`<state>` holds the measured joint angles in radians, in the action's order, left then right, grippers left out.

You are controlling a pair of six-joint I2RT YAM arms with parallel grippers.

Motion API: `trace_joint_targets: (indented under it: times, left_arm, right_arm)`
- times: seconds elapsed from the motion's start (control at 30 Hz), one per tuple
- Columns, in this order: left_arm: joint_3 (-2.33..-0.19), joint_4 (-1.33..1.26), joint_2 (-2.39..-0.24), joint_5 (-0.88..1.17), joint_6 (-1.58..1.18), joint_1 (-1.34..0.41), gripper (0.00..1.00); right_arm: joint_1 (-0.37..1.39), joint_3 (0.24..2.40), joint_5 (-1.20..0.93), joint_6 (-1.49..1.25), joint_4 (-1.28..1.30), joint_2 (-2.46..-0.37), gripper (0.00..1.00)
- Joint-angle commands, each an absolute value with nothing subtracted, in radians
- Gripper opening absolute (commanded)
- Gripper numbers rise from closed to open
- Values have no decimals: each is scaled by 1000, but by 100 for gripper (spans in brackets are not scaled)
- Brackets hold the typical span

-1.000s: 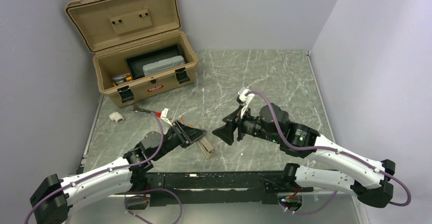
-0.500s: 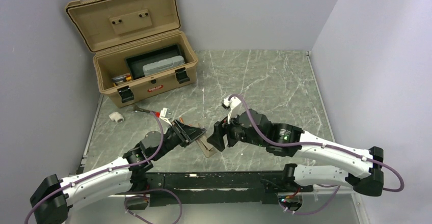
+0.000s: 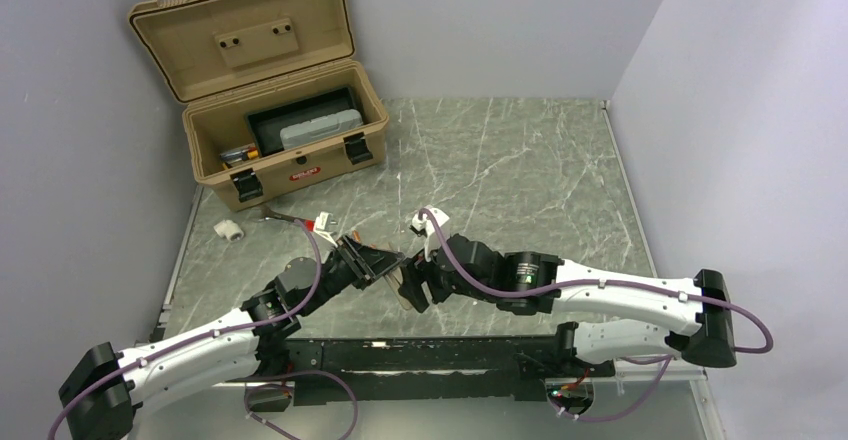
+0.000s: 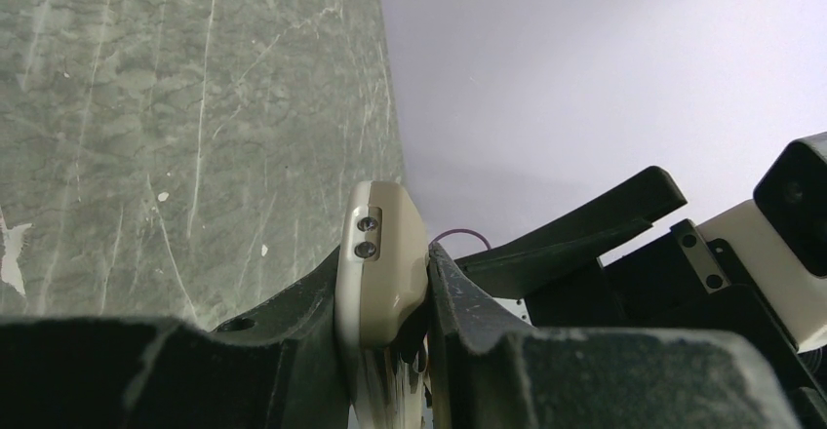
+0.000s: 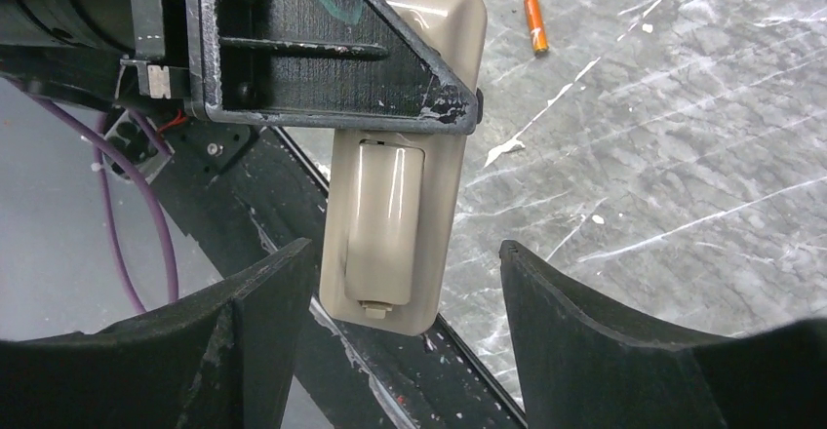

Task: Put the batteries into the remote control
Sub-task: Remove the battery cover from the remote control.

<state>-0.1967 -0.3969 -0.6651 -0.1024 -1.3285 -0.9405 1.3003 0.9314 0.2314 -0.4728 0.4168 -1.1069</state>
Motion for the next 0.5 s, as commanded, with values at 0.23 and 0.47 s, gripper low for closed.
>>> trace_joint_targets:
  times: [0.23,0.47]
  left_arm:
    - [-241,-407,-648,-108,-1330,-945,0]
    - [-237,-419,-656,-104,-1332,-945,0]
  right_arm:
    - [1319,929,247,-476,369,-1119,54]
    - [1327,940,232,-471,379,-1142,52]
